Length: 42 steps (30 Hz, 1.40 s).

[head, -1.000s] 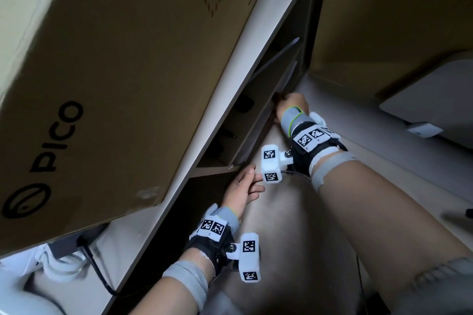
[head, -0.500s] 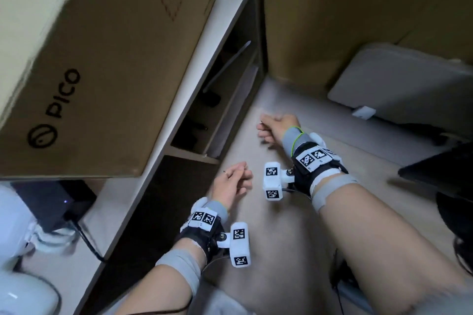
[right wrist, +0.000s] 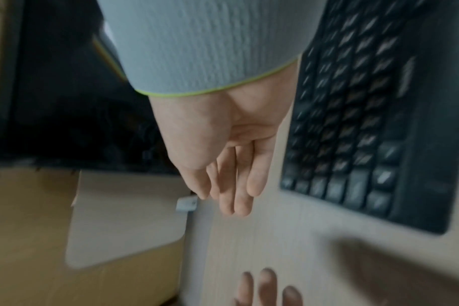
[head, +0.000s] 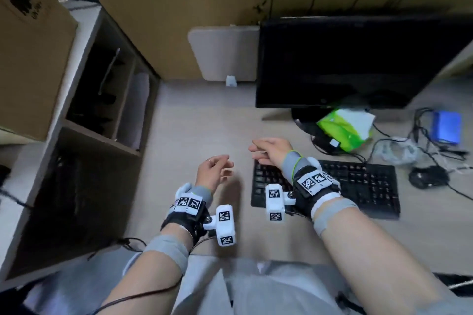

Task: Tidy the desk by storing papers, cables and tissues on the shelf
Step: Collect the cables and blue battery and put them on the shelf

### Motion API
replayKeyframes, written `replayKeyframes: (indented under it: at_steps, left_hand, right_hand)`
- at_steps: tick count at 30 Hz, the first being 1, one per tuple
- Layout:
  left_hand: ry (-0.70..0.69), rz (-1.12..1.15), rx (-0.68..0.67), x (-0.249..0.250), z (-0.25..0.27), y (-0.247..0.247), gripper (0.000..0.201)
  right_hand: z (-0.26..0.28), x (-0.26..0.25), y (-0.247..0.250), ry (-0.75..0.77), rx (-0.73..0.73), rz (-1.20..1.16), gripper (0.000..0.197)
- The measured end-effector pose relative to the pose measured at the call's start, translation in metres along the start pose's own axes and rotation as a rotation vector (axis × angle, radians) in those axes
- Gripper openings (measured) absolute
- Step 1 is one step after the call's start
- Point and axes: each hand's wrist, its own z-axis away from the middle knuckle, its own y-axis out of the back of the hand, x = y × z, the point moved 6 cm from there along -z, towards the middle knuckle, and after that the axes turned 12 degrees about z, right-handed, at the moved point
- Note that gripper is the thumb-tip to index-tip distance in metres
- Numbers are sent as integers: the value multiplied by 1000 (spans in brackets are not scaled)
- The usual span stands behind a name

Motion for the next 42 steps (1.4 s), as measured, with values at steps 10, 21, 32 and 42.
replayKeyframes:
  at_steps: [10,21,32,42]
  left_hand:
    - [70,-197,-166,-45,20,-111,5]
    - [77,-165,-169,-56,8,-194,16]
    - [79,3,106,-73,-9,-204,14]
    - [135,-53,-109,-94,-1,-279,29]
  right_hand:
    - [94,113,139,-242,375,-99,18]
    - [57,81,264,-188,566,139,38]
    - [-63,92,327,-359,474,481,33]
    - [-14,53,328,-180,354,154,34]
